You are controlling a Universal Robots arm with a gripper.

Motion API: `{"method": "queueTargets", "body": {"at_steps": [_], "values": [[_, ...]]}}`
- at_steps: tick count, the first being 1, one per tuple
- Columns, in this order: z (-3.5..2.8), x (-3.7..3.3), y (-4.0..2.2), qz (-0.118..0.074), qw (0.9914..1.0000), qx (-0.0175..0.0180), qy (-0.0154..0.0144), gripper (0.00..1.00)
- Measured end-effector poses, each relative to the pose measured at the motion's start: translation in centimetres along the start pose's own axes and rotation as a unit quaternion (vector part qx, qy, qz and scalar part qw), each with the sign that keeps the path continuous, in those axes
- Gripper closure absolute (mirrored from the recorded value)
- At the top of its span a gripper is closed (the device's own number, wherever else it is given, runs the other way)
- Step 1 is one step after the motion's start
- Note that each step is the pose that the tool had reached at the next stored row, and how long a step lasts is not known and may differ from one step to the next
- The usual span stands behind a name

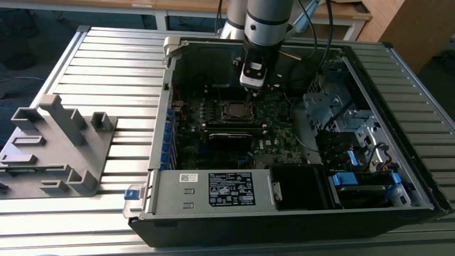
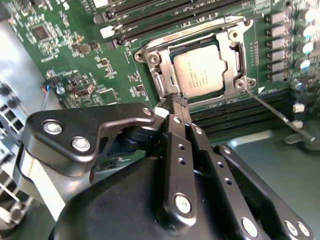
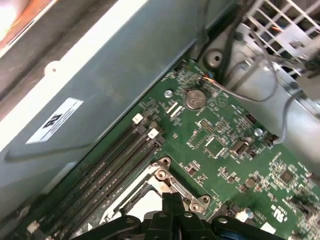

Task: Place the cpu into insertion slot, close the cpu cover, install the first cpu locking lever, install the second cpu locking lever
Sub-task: 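Close the cpu cover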

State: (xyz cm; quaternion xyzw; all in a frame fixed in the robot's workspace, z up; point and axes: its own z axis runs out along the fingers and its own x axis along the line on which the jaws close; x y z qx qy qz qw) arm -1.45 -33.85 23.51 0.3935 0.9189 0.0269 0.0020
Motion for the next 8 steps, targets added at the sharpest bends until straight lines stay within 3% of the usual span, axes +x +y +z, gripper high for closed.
{"method": "queueTargets", "body": {"at_steps": [4,8], "values": [[0.03,0.00,0.00,-0.036,0.99935,0.0007,0.0018,0.89],[0.07,0.00,0.00,-0.072,0.99739,0.0013,0.0037,0.89]]}}
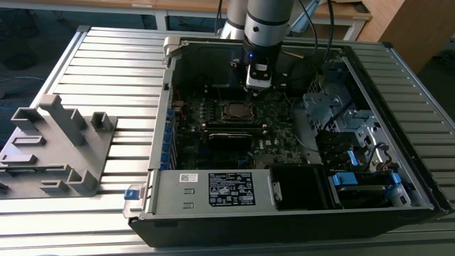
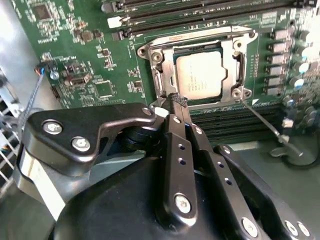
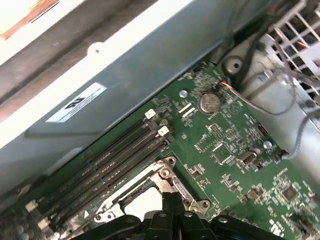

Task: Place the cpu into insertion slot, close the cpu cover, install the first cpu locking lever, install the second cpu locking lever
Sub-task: 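Close the cpu cover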

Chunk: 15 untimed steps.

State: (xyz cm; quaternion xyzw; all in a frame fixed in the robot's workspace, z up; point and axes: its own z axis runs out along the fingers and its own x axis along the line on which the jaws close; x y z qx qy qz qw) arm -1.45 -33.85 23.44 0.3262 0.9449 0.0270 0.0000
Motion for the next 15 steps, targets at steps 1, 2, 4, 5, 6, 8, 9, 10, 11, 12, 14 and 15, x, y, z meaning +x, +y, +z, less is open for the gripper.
{"method": "queueTargets", "body": {"at_steps": [1,2,4,5,6,8,9,10,11,12,14,15], "values": [[0.01,0.00,0.00,-0.008,0.99997,0.0001,0.0004,0.89],[0.01,0.00,0.00,-0.016,0.99987,0.0003,0.0008,0.89],[0.02,0.00,0.00,-0.030,0.99954,0.0005,0.0016,0.89],[0.02,0.00,0.00,-0.037,0.99930,0.0006,0.0019,0.89],[0.03,0.00,0.00,-0.044,0.99901,0.0007,0.0023,0.89],[0.03,0.00,0.00,-0.059,0.99828,0.0008,0.0031,0.89],[0.04,0.00,0.00,-0.065,0.99790,0.0008,0.0035,0.89],[0.04,0.00,0.00,-0.071,0.99748,0.0009,0.0038,0.89],[0.04,0.00,0.00,-0.077,0.99702,0.0010,0.0041,0.89],[0.04,0.00,0.00,-0.083,0.99653,0.0011,0.0045,0.89],[0.04,0.00,0.00,-0.096,0.99539,0.0014,0.0051,0.89],[0.04,0.00,-0.01,-0.102,0.99475,0.0015,0.0054,0.89]]}}
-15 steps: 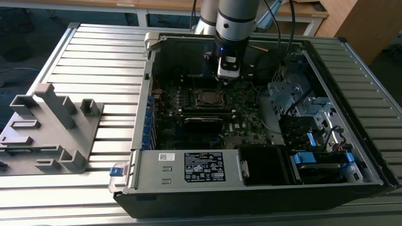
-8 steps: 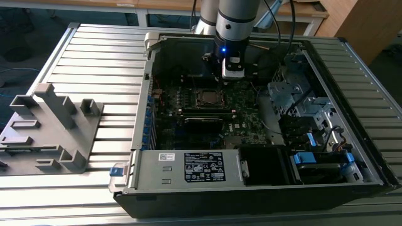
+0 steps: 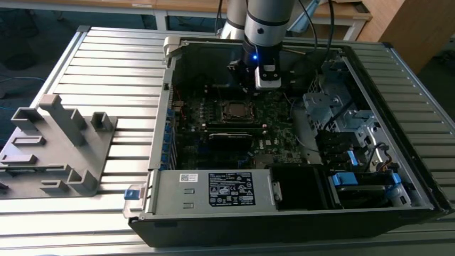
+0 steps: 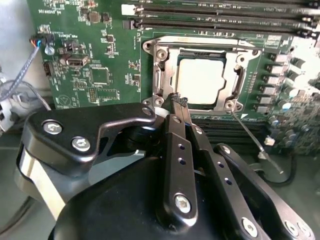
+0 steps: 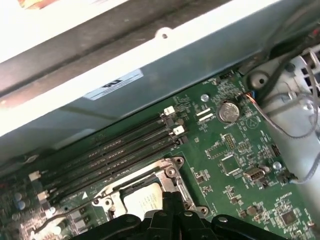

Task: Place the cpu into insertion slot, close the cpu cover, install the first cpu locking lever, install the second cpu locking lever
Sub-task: 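Close the cpu cover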

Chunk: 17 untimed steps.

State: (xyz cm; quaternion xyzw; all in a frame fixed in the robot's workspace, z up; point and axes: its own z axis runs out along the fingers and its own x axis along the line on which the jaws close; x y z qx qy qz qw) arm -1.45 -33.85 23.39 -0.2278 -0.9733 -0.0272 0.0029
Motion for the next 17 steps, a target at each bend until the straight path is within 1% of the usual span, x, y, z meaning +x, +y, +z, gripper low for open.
{"method": "queueTargets", "body": {"at_steps": [2,4,8,10,15,17], "values": [[0.02,0.00,0.00,-0.014,0.99990,0.0002,0.0007,0.89],[0.03,0.00,0.00,-0.028,0.99961,0.0004,0.0014,0.89],[0.04,0.00,0.00,-0.053,0.99859,0.0009,0.0027,0.89],[0.05,0.00,0.00,-0.057,0.99840,0.0010,0.0029,0.89],[0.05,0.00,0.00,-0.058,0.99832,0.0010,0.0030,0.89],[0.05,0.00,0.00,-0.065,0.99789,0.0011,0.0034,0.89]]}}
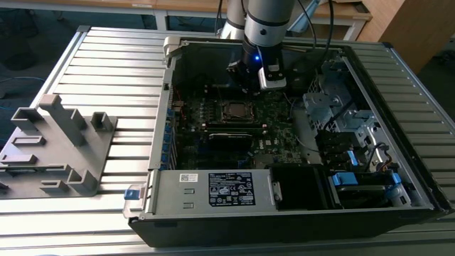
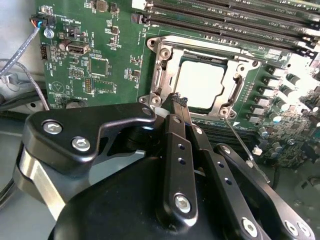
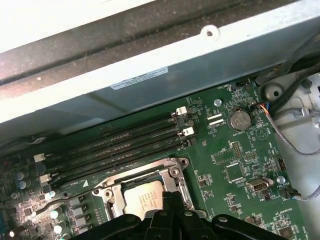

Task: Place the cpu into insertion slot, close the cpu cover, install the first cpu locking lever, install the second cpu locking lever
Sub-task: 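Close the cpu cover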

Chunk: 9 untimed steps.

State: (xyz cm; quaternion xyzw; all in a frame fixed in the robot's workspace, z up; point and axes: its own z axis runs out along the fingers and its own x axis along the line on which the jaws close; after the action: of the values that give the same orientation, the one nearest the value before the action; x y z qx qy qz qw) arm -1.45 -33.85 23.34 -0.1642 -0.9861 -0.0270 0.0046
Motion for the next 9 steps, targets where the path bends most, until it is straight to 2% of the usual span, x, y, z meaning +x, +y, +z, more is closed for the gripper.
{"method": "queueTargets", "body": {"at_steps": [3,7,9], "values": [[0.00,0.00,0.00,-0.016,0.99987,0.0004,0.0008,0.89],[0.03,0.00,0.00,-0.055,0.99850,0.0010,0.0028,0.89],[0.04,0.00,0.00,-0.063,0.99801,0.0012,0.0032,0.89]]}}
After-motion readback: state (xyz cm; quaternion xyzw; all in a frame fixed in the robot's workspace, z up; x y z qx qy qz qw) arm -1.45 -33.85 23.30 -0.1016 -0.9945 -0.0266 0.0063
